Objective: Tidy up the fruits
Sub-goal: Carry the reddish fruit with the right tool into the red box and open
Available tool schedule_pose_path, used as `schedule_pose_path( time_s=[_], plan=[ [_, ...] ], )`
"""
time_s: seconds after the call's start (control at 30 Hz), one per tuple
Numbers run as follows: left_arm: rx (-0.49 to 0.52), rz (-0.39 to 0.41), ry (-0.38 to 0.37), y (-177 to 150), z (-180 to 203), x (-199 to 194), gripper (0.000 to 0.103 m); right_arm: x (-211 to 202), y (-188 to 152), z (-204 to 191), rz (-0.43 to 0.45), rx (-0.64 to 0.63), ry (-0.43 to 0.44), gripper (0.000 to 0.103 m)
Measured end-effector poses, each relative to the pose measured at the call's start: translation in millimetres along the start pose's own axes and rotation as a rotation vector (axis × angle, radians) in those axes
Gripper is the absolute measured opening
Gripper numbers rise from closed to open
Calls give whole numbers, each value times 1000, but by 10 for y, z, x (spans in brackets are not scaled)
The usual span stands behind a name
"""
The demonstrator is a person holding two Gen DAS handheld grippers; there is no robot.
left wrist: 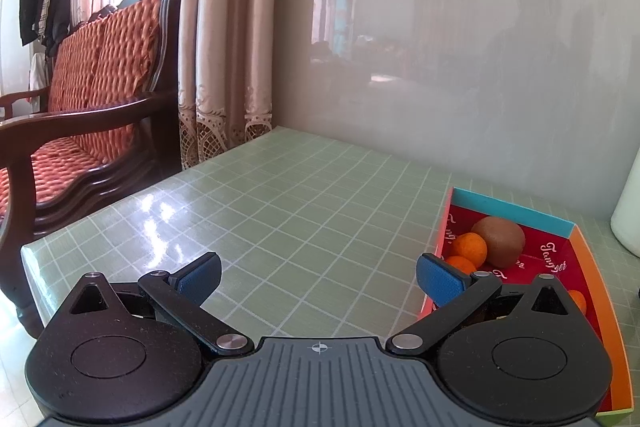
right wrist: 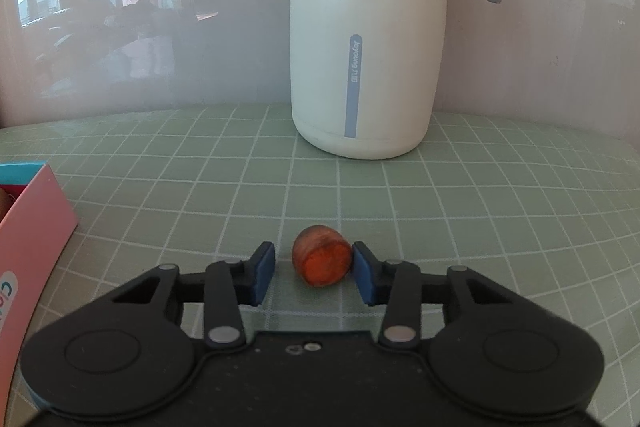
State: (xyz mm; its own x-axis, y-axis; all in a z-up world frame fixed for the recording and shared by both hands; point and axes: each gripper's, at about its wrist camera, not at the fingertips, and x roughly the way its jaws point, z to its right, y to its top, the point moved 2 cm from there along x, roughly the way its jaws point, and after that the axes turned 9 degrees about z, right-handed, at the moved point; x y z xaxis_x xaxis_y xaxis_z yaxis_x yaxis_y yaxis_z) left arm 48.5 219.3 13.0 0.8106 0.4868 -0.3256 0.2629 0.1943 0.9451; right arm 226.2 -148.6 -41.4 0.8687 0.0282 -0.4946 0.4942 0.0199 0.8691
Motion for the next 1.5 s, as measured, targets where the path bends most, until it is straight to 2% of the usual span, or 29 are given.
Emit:
schedule_pose_path(
  time_s=[0.07,0.3,0.47,0.57,0.73,0.87,0.97,1.1,1.3,1.5],
  plan=[
    [-5,1,3,-1,-11,-3,103,1,8,9,3,4,2,31],
    [-17,-5,5,2,-49,7,103,-45,0,-57,22,-22,15,31],
    [-28,-6,15,-1,-84,-6,103,-227,44,-131,54,-14,55,31],
    [-40,-11,23,0,-116,-5,103,-392,99,-252,94,-18,110,31],
    [-28,-5,31,-4,-148,-38,103,-723,179,-642,174,-57,263,31],
    [-16,-10,35,-25,-172,-57,103,-911,192,-1004,206,-105,384,31],
    [-9,-22,36,-41,-187,-69,103,-980,167,-1252,200,-138,464,31],
    [-4,-32,34,-60,-205,-100,103,-1001,95,-1548,174,-188,521,31],
    [12,-27,36,-73,-250,-150,103,-915,-10,-1804,124,-236,538,31],
    [-12,-36,49,-76,-342,-132,103,-910,-68,-1817,104,-266,521,32]
  ],
)
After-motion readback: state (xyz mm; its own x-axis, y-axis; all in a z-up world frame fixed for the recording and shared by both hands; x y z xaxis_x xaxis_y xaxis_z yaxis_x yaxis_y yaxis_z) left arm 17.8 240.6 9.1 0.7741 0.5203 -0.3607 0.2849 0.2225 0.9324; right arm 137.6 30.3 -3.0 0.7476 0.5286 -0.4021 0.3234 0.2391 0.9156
